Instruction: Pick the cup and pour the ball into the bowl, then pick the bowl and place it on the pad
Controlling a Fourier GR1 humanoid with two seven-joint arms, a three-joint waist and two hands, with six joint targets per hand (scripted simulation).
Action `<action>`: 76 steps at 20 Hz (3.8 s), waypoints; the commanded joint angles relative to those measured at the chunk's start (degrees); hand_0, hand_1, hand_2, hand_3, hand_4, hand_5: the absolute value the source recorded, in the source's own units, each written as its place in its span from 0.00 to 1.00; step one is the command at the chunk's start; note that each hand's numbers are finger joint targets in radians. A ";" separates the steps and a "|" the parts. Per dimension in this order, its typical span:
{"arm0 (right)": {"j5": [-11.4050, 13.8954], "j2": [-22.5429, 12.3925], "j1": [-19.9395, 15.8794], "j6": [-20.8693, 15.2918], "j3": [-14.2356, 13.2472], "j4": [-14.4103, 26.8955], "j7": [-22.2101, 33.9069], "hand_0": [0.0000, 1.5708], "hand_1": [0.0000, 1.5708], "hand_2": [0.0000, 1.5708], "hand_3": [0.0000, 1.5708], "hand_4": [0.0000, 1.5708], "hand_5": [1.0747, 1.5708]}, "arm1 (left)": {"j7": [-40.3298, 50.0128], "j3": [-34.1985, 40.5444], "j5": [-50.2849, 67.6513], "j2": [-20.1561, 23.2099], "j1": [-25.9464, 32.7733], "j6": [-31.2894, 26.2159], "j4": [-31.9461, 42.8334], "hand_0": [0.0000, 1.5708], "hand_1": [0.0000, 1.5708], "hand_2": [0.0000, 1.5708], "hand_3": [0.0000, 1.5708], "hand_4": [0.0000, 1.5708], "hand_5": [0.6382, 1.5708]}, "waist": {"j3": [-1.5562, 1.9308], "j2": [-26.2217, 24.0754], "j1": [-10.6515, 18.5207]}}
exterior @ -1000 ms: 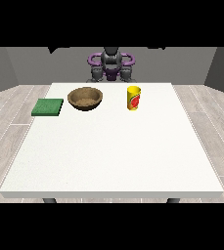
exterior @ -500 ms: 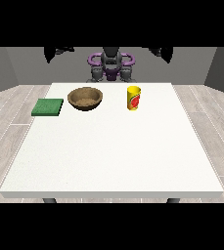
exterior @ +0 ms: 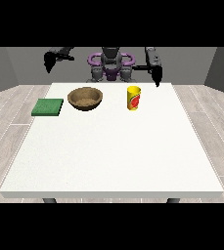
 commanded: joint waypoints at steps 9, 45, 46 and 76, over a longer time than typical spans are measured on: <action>-0.35 -2.28 -1.45 5.49 -1.58 5.38 -8.52 0.00 0.00 0.00 0.00 0.00 1.00 | -18.17 2.62 -2.84 -2.51 -9.87 5.45 23.70 0.00 0.00 0.00 0.00 0.00 0.94 | 0.01 6.58 -3.73; -1.28 -6.39 -3.88 7.04 -5.17 17.96 -4.78 0.00 0.00 0.00 0.00 0.00 1.00 | -3.98 -6.89 -27.97 19.47 -27.35 23.88 43.11 0.93 0.93 1.00 1.00 1.00 0.71 | 0.20 -5.54 -2.44; -3.74 -8.23 -6.22 8.39 -6.68 18.93 -2.53 0.00 0.00 0.00 0.00 0.00 0.99 | -1.90 -8.71 -30.16 16.85 -27.60 26.44 43.35 0.93 0.93 1.00 1.00 1.00 0.69 | 0.13 -5.40 -2.49; -2.82 -10.66 -7.36 13.51 -8.15 33.72 -8.53 0.00 0.00 0.00 0.00 0.00 1.00 | 41.66 -50.57 -87.14 -2.32 -45.40 16.53 49.23 0.96 0.96 1.00 1.00 1.00 0.43 | 0.16 -12.17 -2.86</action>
